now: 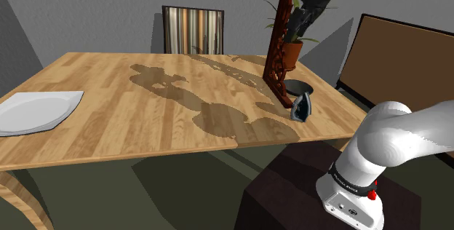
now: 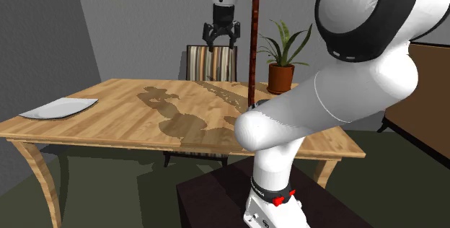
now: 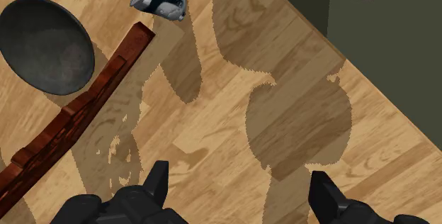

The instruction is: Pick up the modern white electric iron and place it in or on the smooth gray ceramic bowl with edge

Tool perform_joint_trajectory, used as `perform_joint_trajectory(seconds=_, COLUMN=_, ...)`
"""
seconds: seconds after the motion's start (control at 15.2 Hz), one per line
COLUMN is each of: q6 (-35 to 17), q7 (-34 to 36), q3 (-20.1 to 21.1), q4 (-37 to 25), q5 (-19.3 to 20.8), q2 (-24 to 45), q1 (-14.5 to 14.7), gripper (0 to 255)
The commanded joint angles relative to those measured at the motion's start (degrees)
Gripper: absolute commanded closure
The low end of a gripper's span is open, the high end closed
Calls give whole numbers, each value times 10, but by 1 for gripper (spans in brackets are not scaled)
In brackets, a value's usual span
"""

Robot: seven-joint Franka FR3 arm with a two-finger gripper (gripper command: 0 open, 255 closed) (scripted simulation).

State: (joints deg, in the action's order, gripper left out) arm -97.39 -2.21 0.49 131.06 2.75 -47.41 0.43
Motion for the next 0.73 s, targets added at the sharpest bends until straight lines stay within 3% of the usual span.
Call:
perform_joint_trajectory(seconds=0.0, q6=0, q7=0, q3=0, q4=0, q5=0, q2=0, q1=0, gripper=0)
perform_joint_trajectory(seconds=0.66, q6=-94, q7=-213, q3=-70, q4=220, q5=95, q2=-104, q1=42, gripper=0)
